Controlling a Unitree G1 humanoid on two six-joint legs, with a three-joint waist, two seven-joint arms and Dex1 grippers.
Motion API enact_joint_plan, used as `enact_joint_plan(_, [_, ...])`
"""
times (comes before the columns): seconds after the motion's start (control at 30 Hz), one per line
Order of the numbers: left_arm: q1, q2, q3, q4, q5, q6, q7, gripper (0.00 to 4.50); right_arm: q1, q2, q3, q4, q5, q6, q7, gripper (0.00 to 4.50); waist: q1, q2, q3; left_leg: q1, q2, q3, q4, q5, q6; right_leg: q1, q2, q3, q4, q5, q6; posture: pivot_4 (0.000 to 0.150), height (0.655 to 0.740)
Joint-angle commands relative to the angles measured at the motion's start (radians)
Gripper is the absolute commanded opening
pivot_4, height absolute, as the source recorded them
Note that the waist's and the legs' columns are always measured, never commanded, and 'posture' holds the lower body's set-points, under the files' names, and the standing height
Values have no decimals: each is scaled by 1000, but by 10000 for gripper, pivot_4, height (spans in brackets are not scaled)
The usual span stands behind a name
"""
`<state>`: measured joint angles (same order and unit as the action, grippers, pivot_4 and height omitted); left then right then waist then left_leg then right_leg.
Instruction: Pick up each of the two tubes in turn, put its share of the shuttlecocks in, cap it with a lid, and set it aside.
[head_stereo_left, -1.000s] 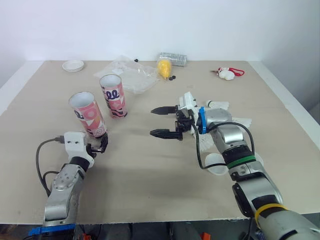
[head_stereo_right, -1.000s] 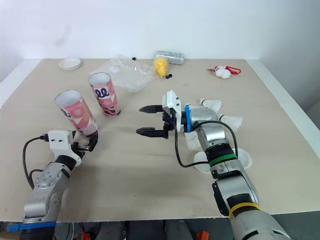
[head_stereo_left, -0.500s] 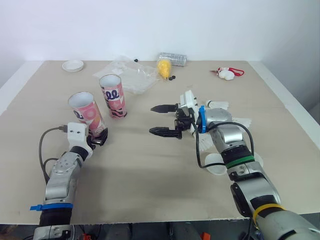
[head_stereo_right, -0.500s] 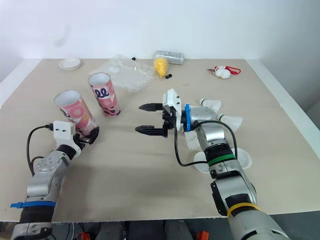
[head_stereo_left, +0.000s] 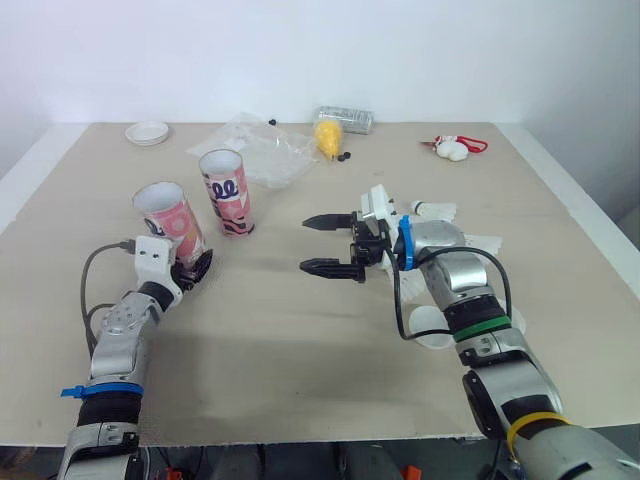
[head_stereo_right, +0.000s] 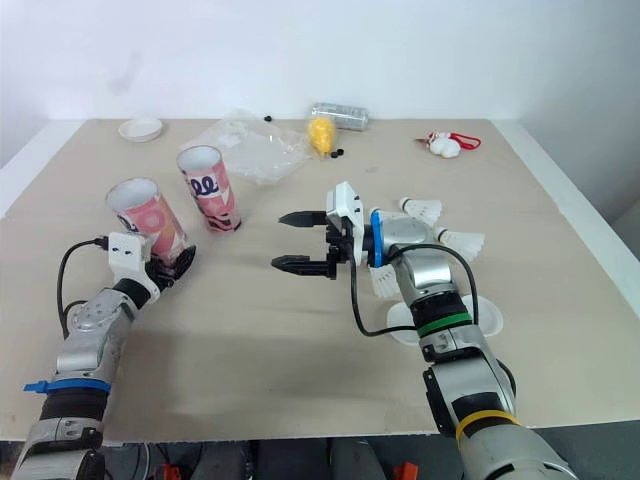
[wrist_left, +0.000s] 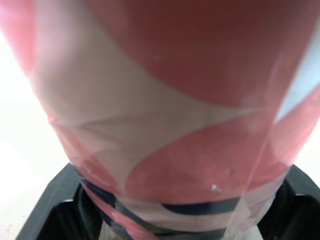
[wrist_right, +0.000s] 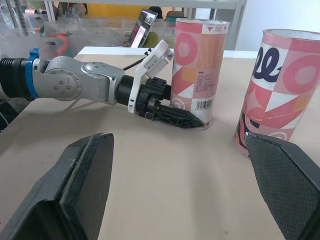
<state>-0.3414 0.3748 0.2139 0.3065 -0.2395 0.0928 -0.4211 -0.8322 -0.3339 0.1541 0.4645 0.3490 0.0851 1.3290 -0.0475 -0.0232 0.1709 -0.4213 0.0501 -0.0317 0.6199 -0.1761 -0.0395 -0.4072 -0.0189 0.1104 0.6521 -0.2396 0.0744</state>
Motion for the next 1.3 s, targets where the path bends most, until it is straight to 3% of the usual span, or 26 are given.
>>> enact_joint_plan(0.03, [10,12,14,8,-9,-3,-13,30736,-1,-8,-28,-46,15,1,3,45000,0,0,0,0,0,0,0,0,0,0,0,0,0,0,0,1500,7400])
enact_joint_plan(0.23, [63,43,-14,-69,17,-30,-47,30736,12,-11,-32,-69,21,12,0,45000,-1,0,0,0,0,0,-1,0,0,0,0,0,0,-1,0,1500,7400])
enact_joint_plan(0.37, [126,111,-64,-194,33,-51,-146,30736,38,-21,-46,-132,37,43,-15,45000,0,0,0,-1,0,0,-3,-1,-1,-1,0,0,0,-2,-2,1500,7400])
enact_joint_plan(0.63, [151,311,-185,-403,-3,15,-465,30736,250,-112,-151,-532,158,246,-172,45000,5,0,1,-3,0,-1,-3,-2,-3,-2,-2,-2,-1,-5,-3,1500,7400])
enact_joint_plan(0.77, [56,397,-331,-463,14,97,-650,30736,418,-183,-242,-801,254,402,-309,45000,6,0,2,-3,0,-1,-3,-3,-3,-2,-2,-2,-1,-7,-3,1500,7400])
enact_joint_plan(0.93, [-95,426,-472,-442,64,152,-797,30736,597,-245,-334,-1027,335,548,-477,45000,-1,0,2,-3,0,-1,-3,-3,-3,-2,-2,-1,-1,-10,-5,1500,7400])
enact_joint_plan(1.13, [-262,431,-572,-363,109,206,-936,30736,773,-253,-407,-1154,328,632,-675,45000,0,-1,2,-3,0,-1,-2,-4,-2,-2,-1,-1,-1,-11,-5,1500,7400])
enact_joint_plan(1.3, [-332,401,-605,-318,140,220,-957,30736,834,-210,-408,-1194,329,668,-810,45000,0,-1,2,-3,0,0,-1,-4,-2,-2,-1,0,-1,-11,-5,1500,7400])
